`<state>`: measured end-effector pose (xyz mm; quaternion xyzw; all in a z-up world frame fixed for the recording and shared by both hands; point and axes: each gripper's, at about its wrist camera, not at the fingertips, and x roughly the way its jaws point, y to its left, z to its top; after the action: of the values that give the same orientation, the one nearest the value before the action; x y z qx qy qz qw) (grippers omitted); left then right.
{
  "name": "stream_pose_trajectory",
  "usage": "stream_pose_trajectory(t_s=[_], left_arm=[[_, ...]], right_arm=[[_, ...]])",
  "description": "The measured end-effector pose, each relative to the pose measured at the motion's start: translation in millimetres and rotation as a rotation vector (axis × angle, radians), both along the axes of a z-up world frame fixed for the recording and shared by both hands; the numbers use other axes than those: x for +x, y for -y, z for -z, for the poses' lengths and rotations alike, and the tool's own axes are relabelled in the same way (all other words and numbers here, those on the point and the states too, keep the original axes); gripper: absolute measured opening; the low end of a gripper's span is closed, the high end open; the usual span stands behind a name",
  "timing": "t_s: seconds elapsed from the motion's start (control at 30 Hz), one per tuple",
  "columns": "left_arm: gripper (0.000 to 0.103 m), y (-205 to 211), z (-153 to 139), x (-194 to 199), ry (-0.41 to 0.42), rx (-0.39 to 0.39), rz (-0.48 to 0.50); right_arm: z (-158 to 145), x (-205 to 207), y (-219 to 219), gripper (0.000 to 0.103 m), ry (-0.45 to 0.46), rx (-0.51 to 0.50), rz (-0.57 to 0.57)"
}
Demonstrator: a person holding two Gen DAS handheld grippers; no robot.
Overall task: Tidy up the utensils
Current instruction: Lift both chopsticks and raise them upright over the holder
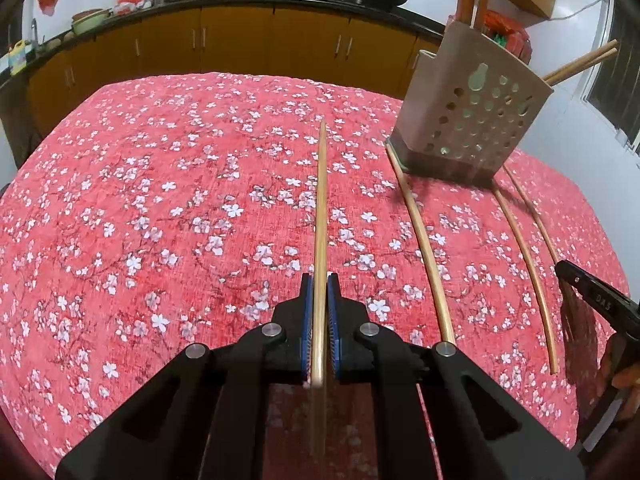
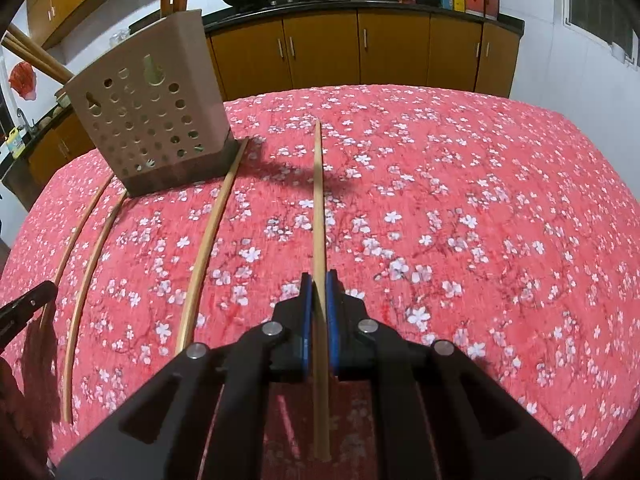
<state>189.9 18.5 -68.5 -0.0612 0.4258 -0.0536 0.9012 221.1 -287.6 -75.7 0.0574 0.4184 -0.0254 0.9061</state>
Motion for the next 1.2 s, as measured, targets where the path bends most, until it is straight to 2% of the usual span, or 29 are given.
stream_pose_trajectory(t_s=[0.27,0.37,0.6,0.97,1.2], left_arm=[[0.008,-0.3,-0.2,1.4,0.0,0.0,0.0],[0.008,-2.3,-5.4,0.7,-0.006,-0.013,0.001],[0.008,-3.5,-46.3,-7.9,0.104,-0.006,0.01],[0.008,0.1,-85.2,-11.3,0.214,-0.03,0.02],[0.007,-8.4,-121.0,-11.8,0.297,-0.073,0.023]], right_arm=[[-0.9,-1.1,-0.7,0.008,0.003,-0.006,-0.008],[-15.3,-7.5,-1.3,0.008,0.044,-0.014,-0.023],[-66.9,-24.6,8.1,0.008,0.188,0.001,-0.01],[-95.7,-34.8,10.4,0.008,0.291,0.013,0.005],[-144.1,-44.1,14.5,0.008,0.441,0.027,0.008]])
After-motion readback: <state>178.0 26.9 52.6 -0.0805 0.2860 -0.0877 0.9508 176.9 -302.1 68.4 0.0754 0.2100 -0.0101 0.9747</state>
